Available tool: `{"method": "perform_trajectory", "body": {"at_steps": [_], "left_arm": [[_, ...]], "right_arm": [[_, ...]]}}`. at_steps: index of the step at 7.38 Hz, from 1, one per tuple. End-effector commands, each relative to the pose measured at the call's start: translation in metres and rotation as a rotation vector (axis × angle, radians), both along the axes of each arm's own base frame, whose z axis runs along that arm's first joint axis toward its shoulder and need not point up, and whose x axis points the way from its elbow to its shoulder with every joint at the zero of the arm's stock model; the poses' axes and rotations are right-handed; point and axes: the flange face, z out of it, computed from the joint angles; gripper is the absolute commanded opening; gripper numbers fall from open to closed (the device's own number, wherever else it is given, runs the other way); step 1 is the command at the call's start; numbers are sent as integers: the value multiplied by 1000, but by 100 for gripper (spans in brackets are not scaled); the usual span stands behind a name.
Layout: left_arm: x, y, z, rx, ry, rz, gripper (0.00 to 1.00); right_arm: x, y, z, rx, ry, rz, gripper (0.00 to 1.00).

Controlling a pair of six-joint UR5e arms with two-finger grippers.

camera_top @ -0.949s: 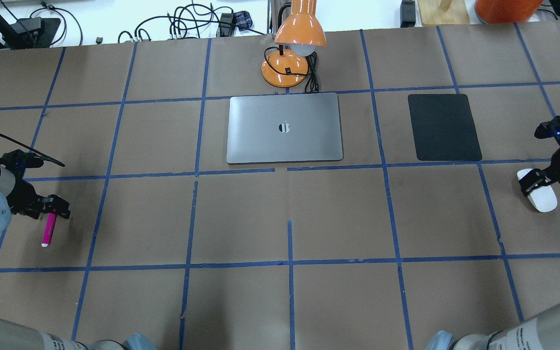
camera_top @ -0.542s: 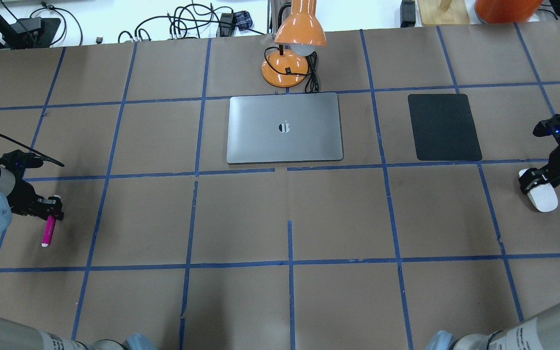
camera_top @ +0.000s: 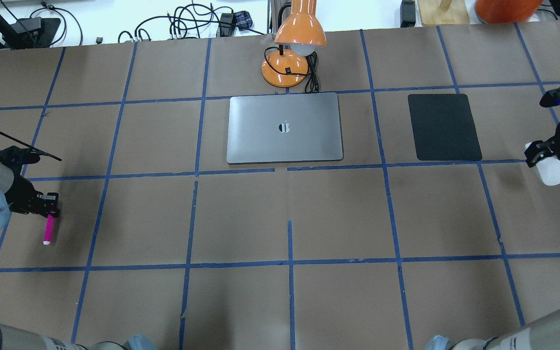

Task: Place pen and mouse around notebook

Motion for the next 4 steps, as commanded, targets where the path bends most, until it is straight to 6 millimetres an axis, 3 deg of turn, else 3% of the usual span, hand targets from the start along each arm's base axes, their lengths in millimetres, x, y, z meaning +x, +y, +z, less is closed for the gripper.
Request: {"method": "perform_trajectory", "body": {"at_steps": [1,2,3,4], "left_arm": [[-69,-13,26,17,1,284,0],[-117,-26,37,4,-8,387,0],[-162,-32,40,5,-14,491,0],[-204,-37,47,-16,-14,564,0]], "right_arm": [[115,-62,40,-55,-6,-87,44],[170,-87,25,-56,-17,-154,44],[180,-105,-5,-28,-28,-170,46],[176,-121,-32,-3,-29,-177,46]]}}
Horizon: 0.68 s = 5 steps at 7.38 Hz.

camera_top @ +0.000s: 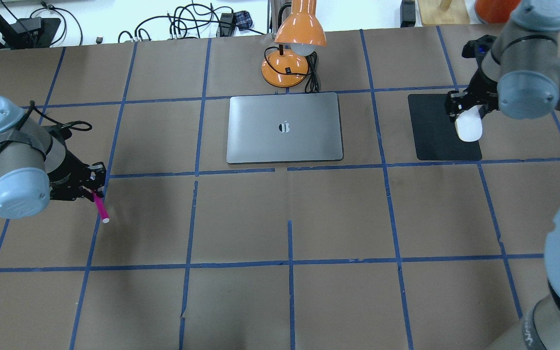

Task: Place pen and mouse around notebook

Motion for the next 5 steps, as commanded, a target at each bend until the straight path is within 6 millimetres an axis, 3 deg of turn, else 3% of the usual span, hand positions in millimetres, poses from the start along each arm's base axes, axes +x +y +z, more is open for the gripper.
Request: {"method": "perform_trajectory", "body": {"at_steps": [1,2,3,4,5], "left_arm": [[-101,-9,11,-25,-6,203,0],[-159,-5,6,-23,-4,323,0],[-212,-4,14,-50,-1,411,0],[-255,-2,18,-63,3,518,0],[-299,7,11,-58,3,603,0]], "right_arm": [[8,-39,-38,20,-9,-38,46],[7,-39,-48,43,-10,-39,64],[8,-33,-55,70,-4,-40,100],[8,-28,-55,74,0,-41,100],[9,-31,-37,71,2,-40,100]]}}
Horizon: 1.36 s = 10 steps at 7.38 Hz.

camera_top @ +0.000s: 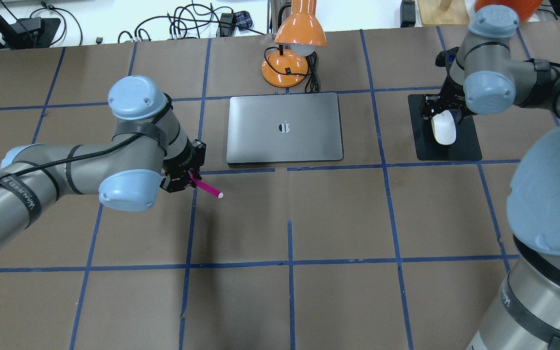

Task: Place pen and mouse around notebook

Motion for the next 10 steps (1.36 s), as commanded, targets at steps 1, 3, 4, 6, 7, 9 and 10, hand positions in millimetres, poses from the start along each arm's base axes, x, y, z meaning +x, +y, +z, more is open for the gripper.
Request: {"method": "perform_trajectory", "body": {"at_steps": [1,3,4,6,7,9,10], "left_arm": [[-96,15,-15,1,5,205,0],[-160,14,-23,11,1,206,0],[-174,28,-45,62,-30,209,0],[-175,38,-60,79,-39,208,0],[-175,37,-63,86,-43,206,0],[-177,36,-51,77,-18,210,100],[-175,33,-30,48,-4,199,100]], "right_arm": [[6,2,76,-20,20,9,100],[27,16,160,-27,6,29,100],[60,34,189,-38,7,78,100],[127,90,259,-53,11,125,100],[128,114,282,-37,8,114,100],[132,148,318,-47,8,106,100],[148,155,320,-39,-38,85,100]]}}
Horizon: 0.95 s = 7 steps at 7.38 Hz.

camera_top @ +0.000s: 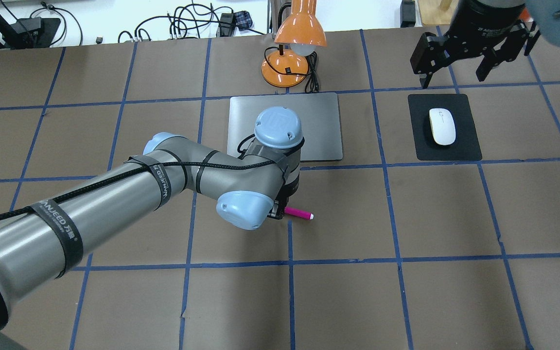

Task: Place pen and mouse around notebook

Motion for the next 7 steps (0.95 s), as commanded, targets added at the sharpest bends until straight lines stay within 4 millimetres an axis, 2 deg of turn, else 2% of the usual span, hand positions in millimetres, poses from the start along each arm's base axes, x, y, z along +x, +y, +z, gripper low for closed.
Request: {"method": "perform_trajectory", "body": {"at_steps": [1,2,3,4,6,7], "left_arm": [[11,-12,46,-57,24,-33,100],[33,-17,86,3,10,-181,100],[52,-18,140,45,18,-440,100],[91,-22,189,90,31,-664,100],[177,-16,257,36,52,-915,100],[211,-15,278,6,50,-1082,100]], "right_arm": [[33,19,11,8,-101,-62,100],[34,16,8,11,-103,-61,100],[34,13,6,10,-104,-61,100],[34,13,8,6,-106,-61,100],[33,12,6,8,-97,-63,100],[33,12,4,11,-91,-61,100]]}}
